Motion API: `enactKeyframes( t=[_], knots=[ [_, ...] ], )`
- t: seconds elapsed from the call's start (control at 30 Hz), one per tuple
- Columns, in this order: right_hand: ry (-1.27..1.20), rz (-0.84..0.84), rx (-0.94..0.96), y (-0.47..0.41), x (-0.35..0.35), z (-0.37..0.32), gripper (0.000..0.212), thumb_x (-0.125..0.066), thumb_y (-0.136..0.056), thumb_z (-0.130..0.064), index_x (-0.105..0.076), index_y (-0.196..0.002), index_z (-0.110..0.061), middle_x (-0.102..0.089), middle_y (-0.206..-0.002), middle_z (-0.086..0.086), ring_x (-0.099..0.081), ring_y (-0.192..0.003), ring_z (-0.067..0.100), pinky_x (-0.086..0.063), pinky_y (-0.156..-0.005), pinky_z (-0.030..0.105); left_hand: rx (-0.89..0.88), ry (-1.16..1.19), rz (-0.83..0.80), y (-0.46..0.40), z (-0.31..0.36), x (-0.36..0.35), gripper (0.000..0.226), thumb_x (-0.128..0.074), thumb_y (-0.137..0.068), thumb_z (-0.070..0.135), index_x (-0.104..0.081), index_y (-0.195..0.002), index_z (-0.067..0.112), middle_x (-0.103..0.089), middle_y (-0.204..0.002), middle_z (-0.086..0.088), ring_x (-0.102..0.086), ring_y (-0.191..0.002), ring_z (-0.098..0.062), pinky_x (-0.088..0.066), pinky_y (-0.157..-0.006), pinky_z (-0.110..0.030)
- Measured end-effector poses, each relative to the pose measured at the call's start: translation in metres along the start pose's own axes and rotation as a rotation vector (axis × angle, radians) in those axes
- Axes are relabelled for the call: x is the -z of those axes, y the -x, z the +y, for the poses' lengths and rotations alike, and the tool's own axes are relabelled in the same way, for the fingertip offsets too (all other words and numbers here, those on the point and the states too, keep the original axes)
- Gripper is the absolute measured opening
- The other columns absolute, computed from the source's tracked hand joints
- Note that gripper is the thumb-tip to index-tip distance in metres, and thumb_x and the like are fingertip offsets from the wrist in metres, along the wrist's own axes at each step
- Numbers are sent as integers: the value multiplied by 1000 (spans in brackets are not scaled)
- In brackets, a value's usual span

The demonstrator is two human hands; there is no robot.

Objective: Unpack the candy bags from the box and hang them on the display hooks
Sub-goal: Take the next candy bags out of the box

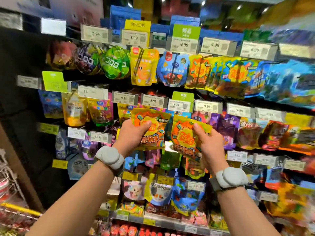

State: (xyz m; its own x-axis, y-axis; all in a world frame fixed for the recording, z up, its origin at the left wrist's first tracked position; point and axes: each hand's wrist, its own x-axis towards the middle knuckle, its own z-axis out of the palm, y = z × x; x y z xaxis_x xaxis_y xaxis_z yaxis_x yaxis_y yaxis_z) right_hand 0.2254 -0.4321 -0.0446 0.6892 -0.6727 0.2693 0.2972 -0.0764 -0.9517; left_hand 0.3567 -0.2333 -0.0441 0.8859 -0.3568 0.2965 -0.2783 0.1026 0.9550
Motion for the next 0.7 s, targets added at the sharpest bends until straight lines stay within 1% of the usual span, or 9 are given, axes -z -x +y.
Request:
enactKeyframes(
  t=[0.07, 0.13, 0.23, 0.27, 0.33, 0.43, 0.5, 0.57, 0.7],
  knots=[
    [-1, 15, 42, -6, -1, -9, 11, -69, -91, -24, -74, -84, -18, -78, -87, 6, -74, -85, 29, -61, -74, 44, -55, -17, 18, -3, 15, -4, 16, -71, -89, 22, -68, -76, 13, -70, -63, 12, -64, -57, -4, -52, -57, -24],
    [15, 24, 64, -12, -2, -16, 12, -73, -89, -27, -74, -83, -17, -77, -86, 5, -73, -87, 31, -60, -77, 48, -91, -57, 37, -6, 26, -7, 25, -71, -88, 26, -61, -68, 16, -59, -49, 17, -53, -45, 1, -42, -49, -17],
    [61, 15, 84, -18, -3, -24, 26, -78, -79, -42, -75, -85, -17, -77, -90, 7, -73, -89, 33, -59, -79, 58, -99, -32, 10, -7, 42, -11, 25, -71, -88, 32, -66, -73, 13, -70, -64, 6, -68, -62, -12, -57, -60, -31],
    [57, 17, 92, -20, -3, -30, 24, -77, -81, -40, -75, -85, -17, -77, -90, 8, -74, -89, 33, -59, -78, 59, -115, -51, 5, -9, 47, -12, 29, -70, -88, 36, -65, -72, 11, -70, -66, 3, -67, -63, -16, -56, -64, -38],
    [42, 14, 88, -25, -2, -36, 18, -75, -86, -34, -74, -85, -16, -77, -89, 8, -74, -88, 33, -59, -76, 60, -144, -82, 16, -13, 53, -15, 37, -70, -87, 41, -63, -70, 9, -68, -65, 1, -65, -62, -18, -55, -65, -43],
    [53, 12, 116, -34, -1, -47, 28, -75, -83, -43, -73, -87, -16, -77, -89, 8, -74, -88, 34, -58, -76, 61, -188, -72, 32, -21, 64, -17, 34, -71, -85, 43, -70, -82, 9, -75, -79, -4, -72, -79, -28, -57, -77, -52],
    [37, 15, 118, -38, 0, -54, 28, -75, -80, -45, -74, -84, -18, -77, -88, 8, -74, -87, 34, -58, -75, 62, -232, -105, 50, -27, 74, -19, 24, -72, -85, 40, -72, -84, 16, -76, -82, 0, -73, -83, -23, -57, -80, -51],
    [-12, 44, 129, -41, 0, -63, 18, -75, -86, -35, -74, -84, -17, -77, -88, 8, -74, -87, 32, -58, -75, 61, -275, -118, 62, -36, 83, -21, 10, -73, -84, 35, -72, -83, 25, -75, -82, 7, -72, -83, -15, -57, -82, -47],
    [-77, 77, 160, -49, -1, -79, 9, -72, -90, -23, -74, -91, -15, -77, -91, 10, -74, -88, 33, -59, -75, 60, -287, -52, 63, -52, 103, -27, 13, -77, -78, 36, -71, -87, 29, -75, -86, 7, -72, -86, -15, -57, -84, -45]
  ],
)
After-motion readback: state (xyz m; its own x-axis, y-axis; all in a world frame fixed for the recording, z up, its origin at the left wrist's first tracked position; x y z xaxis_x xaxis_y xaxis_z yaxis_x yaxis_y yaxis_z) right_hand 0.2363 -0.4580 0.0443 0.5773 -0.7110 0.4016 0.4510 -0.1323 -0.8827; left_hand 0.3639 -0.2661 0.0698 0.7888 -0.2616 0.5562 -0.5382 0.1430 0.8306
